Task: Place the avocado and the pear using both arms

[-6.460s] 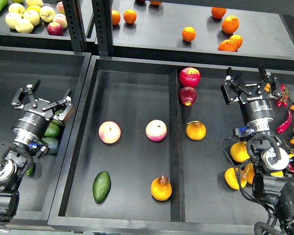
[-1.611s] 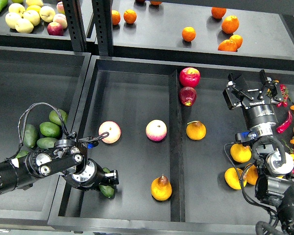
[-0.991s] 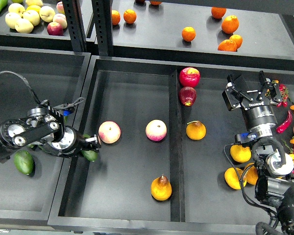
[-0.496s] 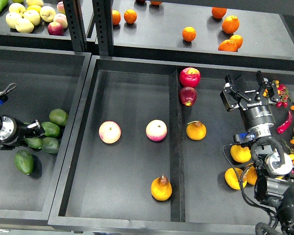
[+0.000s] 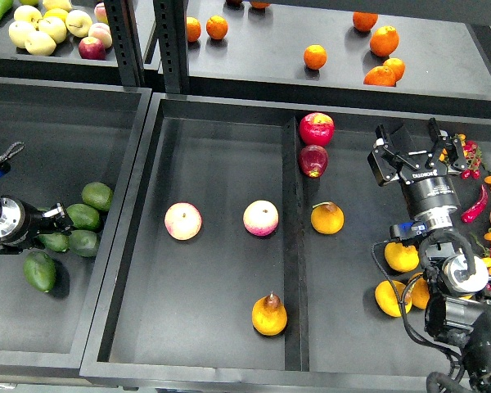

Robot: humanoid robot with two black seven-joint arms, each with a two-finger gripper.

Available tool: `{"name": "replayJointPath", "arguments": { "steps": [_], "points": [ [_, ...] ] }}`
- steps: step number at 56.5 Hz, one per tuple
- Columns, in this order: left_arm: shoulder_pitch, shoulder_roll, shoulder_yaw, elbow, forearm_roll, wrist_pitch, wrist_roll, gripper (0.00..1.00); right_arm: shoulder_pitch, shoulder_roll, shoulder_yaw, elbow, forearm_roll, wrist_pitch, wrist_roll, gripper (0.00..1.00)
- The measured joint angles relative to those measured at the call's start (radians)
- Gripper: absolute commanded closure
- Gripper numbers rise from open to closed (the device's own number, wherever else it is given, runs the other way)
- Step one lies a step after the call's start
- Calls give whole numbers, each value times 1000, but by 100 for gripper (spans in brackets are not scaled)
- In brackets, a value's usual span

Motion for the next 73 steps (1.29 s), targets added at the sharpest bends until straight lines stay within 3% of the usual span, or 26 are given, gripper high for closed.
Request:
{"name": "replayJointPath", "arguments": {
  "steps": [17, 55, 73],
  "points": [
    [20, -6, 9, 0, -3, 0, 0, 39, -1, 0, -6, -1, -1, 0, 0, 1],
    [23, -17, 14, 13, -2, 0, 0, 18, -4, 0, -16, -12, -13, 0, 0, 0],
    [15, -30, 2, 36, -2, 0, 0, 17, 25, -5, -254, -30, -48, 0, -15, 1]
  ]
}}
